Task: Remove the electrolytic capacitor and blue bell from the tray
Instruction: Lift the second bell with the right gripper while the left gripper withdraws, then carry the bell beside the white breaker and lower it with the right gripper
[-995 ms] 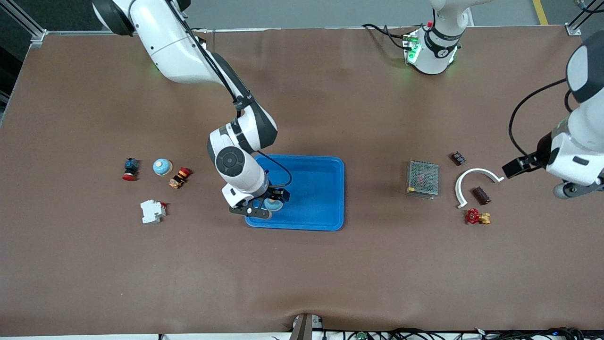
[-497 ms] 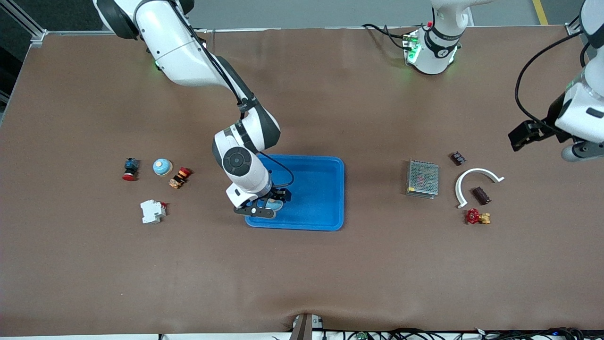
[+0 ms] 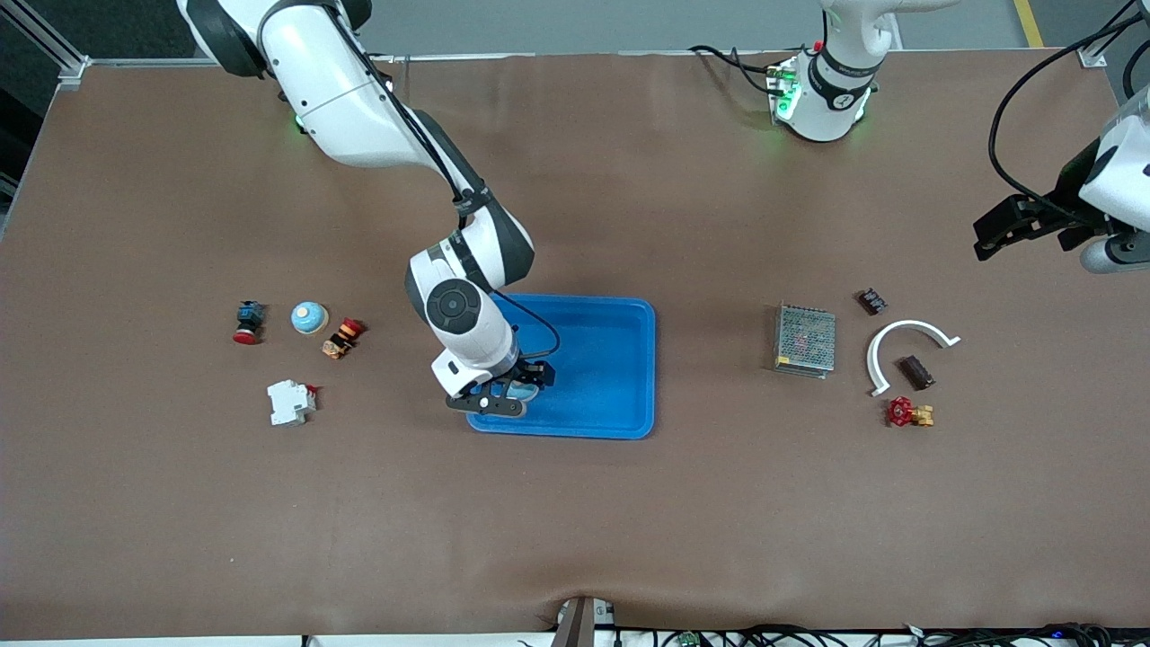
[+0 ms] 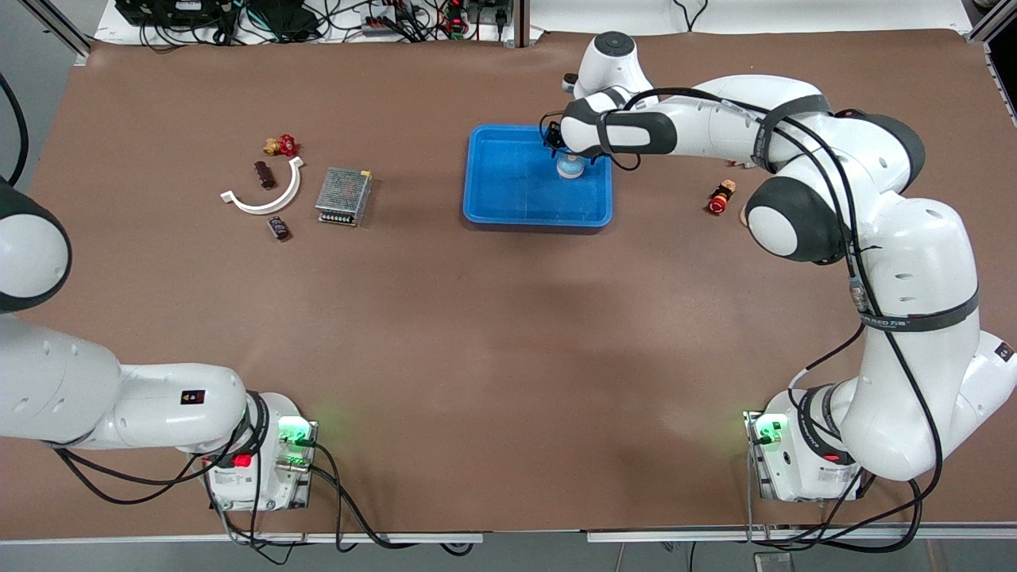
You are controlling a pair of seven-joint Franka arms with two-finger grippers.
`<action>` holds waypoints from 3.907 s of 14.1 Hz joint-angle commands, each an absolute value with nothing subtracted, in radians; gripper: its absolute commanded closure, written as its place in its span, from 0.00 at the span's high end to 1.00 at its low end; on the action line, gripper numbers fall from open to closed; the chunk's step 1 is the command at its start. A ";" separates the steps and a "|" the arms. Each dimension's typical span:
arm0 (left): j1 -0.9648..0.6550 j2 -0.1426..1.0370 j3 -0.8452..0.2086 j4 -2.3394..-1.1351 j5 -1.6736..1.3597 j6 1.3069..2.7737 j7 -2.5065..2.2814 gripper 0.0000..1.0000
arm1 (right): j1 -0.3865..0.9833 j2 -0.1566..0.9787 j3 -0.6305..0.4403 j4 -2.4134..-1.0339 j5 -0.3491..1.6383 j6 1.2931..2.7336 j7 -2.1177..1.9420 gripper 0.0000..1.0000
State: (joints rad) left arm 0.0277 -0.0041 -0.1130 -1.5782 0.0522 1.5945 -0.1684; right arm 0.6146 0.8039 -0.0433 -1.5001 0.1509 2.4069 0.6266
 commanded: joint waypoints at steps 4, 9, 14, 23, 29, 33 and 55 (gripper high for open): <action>0.029 -0.046 -0.117 -1.620 0.021 1.582 -0.149 1.00 | 0.626 0.848 -0.049 -1.459 0.130 2.418 0.641 1.00; 0.026 -0.038 -0.124 -1.615 0.021 1.594 -0.155 1.00 | 0.629 0.853 -0.049 -1.459 0.130 2.418 0.637 1.00; 0.029 -0.032 -0.123 -1.611 0.021 1.601 -0.150 1.00 | 0.629 0.856 -0.049 -1.459 0.092 2.418 0.630 0.70; 0.031 0.000 -0.120 -1.600 0.026 1.614 -0.152 1.00 | 0.627 0.833 -0.049 -1.457 0.097 2.401 0.627 0.28; 0.028 -0.002 -0.121 -1.601 0.028 1.614 -0.163 1.00 | 0.594 0.654 -0.051 -1.463 0.100 2.124 0.530 0.29; 0.029 -0.002 -0.123 -1.601 0.028 1.614 -0.163 1.00 | 0.428 0.549 -0.049 -1.459 0.104 1.956 0.174 0.29; 0.029 -0.003 -0.123 -1.598 0.034 1.608 -0.163 1.00 | -0.101 0.637 -0.054 -1.614 0.024 2.176 -1.077 0.30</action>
